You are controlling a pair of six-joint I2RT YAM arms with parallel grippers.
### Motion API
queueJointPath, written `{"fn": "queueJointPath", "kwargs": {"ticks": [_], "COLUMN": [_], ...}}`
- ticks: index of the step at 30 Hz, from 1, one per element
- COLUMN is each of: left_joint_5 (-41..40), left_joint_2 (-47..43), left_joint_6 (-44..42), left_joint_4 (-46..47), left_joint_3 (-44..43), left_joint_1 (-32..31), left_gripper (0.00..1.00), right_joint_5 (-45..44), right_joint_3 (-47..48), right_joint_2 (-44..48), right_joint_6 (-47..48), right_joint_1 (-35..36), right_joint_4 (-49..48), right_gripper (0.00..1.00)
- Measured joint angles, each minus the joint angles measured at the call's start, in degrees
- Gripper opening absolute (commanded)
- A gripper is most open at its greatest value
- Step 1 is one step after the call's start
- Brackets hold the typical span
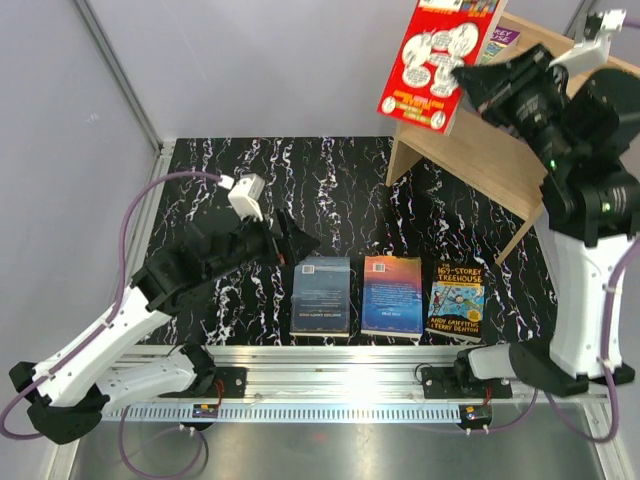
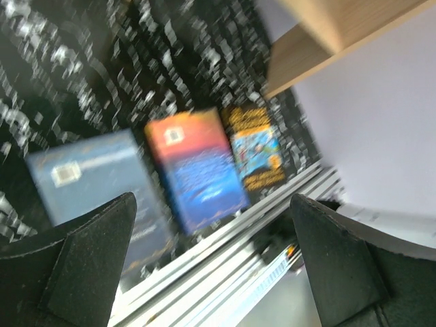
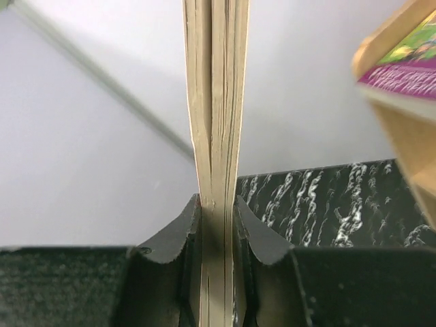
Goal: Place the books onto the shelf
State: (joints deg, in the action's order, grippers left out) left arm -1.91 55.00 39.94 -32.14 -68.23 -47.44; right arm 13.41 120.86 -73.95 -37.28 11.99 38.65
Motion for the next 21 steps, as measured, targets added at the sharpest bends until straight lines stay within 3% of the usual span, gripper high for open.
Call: {"fn": "queueJointPath", "kwargs": {"ticks": [3,5,11,21], "left_joint_5": [-0.2,-0.3,-1.2,-1.3], "left_joint_2": [-3.8,-5.7,-8.9,-9.1], "left_joint_6": [0.5,0.7,0.8,0.5], "left_joint_4": [-1.1,-2.2,-3.4,-2.1], "left_joint_3": [6.2,9.0,11.8,15.1], "left_joint_1": [0.0,0.0,0.0,0.0], "left_gripper": [0.99,0.99,0.99,0.99], "right_joint_5": [-6.3,-8.3,-11.8,-6.9], "right_joint_3": [11.8,14.8,12.9,10.3], "right_joint_2": [-9.0,-12.5,-18.6,-27.6], "right_joint_6": [-0.7,-3.2,-12.4,-22.0], "right_joint_1": [-2.2,-5.7,-18.9,-18.9], "right_joint_4": [2.8,3.0,3.4,0.3], "right_gripper": [0.0,0.0,0.0,0.0]}}
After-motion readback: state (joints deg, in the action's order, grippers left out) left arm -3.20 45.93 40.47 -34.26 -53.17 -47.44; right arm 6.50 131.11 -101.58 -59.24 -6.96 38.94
